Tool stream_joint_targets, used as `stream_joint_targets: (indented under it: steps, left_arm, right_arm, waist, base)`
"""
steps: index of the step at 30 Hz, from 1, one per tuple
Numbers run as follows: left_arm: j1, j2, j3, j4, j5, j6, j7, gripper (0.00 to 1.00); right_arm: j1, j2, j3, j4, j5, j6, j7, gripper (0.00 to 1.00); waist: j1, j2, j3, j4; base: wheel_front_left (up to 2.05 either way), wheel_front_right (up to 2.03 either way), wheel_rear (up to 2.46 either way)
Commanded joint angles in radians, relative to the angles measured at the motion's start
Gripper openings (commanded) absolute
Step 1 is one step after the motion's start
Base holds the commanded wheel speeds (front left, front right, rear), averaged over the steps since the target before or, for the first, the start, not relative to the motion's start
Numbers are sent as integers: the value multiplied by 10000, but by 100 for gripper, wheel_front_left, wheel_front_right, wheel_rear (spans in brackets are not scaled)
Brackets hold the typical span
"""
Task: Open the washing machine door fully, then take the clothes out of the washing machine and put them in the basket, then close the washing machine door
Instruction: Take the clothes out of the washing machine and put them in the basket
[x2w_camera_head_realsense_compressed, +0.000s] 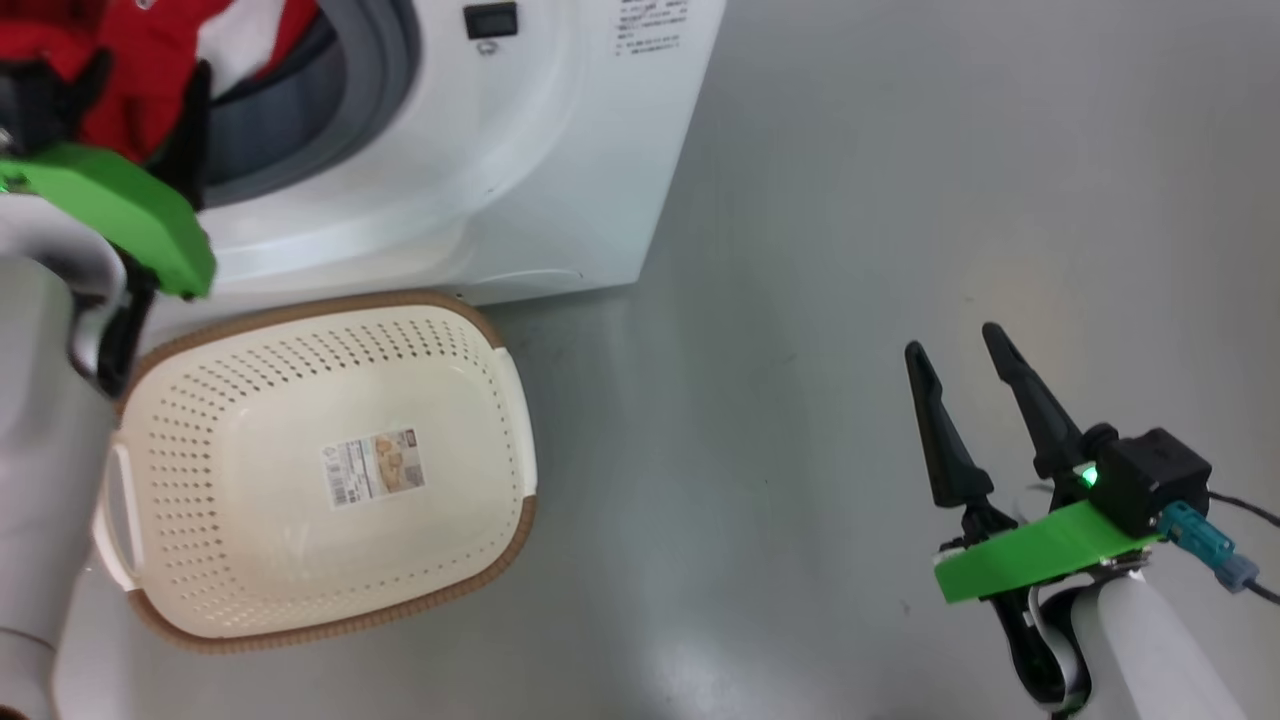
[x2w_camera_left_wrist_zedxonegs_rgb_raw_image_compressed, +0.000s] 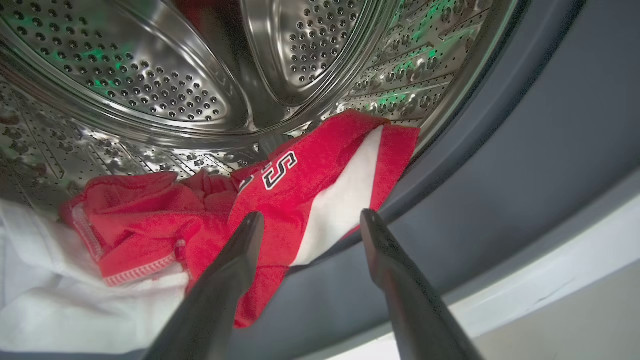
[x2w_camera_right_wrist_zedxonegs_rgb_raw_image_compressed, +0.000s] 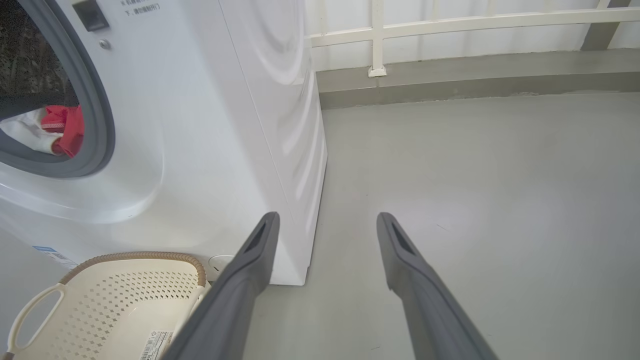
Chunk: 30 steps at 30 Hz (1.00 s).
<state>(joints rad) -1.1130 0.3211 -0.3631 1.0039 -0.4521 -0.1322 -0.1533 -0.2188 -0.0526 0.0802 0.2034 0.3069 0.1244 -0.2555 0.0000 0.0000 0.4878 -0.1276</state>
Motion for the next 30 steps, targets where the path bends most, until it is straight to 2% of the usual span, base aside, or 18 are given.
stream_joint_targets:
  steps: [1, 15, 30]
  left_arm:
    - [-399, 637, 85, -25, -63, 15, 33, 100]
    - [-2112, 1475, -920, 1420, -634, 15, 112, 100]
    - [-2250, 1571, -2088, 1566, -1565, 15, 137, 100]
  right_arm:
    - [-256, 22, 271, -293, 51, 63, -63, 100]
    - [-668, 23, 663, -426, 383, 63, -63, 100]
    - [-729, 24, 816, -484, 422, 63, -63, 100]
  waist:
    - [0, 0, 352, -241]
    - [0, 0, 1224, -687]
    - [0, 0, 1345, -790]
  base:
    - [0, 0, 0]
    - [0, 0, 0]
    - [0, 0, 0]
